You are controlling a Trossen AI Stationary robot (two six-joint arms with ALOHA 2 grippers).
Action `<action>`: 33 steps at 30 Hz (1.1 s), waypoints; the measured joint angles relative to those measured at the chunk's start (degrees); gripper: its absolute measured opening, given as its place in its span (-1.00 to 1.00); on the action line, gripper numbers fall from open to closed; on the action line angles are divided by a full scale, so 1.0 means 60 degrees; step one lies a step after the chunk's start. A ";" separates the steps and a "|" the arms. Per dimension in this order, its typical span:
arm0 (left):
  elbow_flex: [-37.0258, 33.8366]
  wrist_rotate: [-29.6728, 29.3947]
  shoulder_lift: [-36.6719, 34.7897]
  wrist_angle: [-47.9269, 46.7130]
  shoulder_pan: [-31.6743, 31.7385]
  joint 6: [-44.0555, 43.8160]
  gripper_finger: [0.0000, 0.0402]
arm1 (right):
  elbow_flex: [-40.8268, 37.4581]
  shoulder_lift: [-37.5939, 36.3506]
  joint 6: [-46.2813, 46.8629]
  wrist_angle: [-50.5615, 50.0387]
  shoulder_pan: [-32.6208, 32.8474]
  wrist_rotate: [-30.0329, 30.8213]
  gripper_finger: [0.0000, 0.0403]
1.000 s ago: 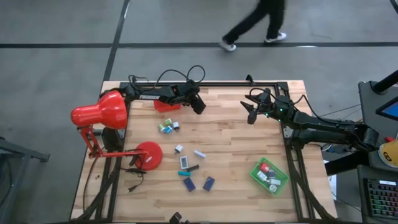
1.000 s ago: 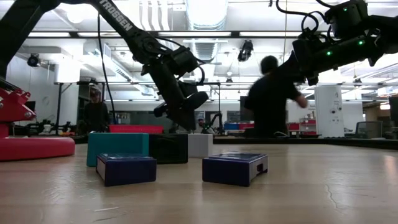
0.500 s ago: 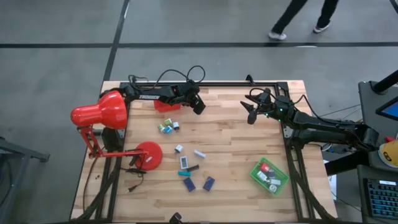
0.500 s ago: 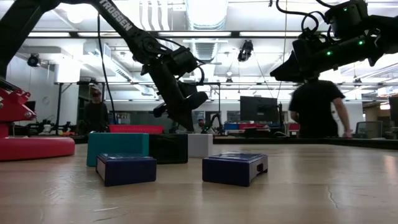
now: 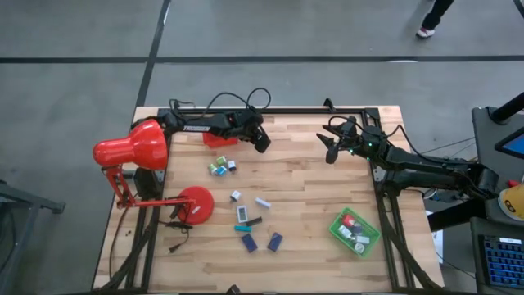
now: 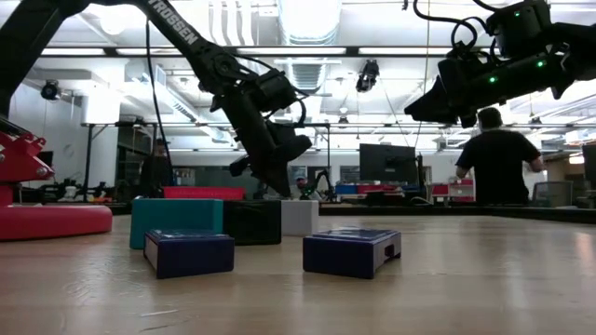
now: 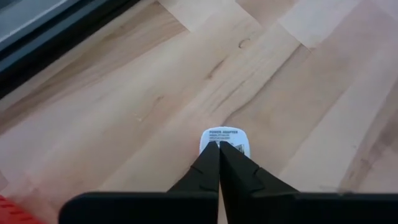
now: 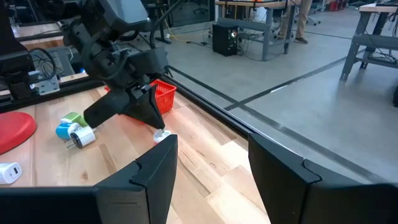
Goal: Pick & Place Office items
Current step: Put the pink white charger adapter into the green bin
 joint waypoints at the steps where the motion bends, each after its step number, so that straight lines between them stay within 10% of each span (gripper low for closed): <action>1: 0.0001 0.0006 0.0000 -0.0027 -0.0039 -0.0043 -0.99 | 0.0000 0.0000 0.0000 0.0000 0.0000 -0.0001 -0.06; 33: 0.0118 0.1065 -0.0044 0.0196 -0.3606 -0.1097 -1.00 | 0.0000 0.0000 0.0000 0.0000 0.0001 -0.0001 -0.06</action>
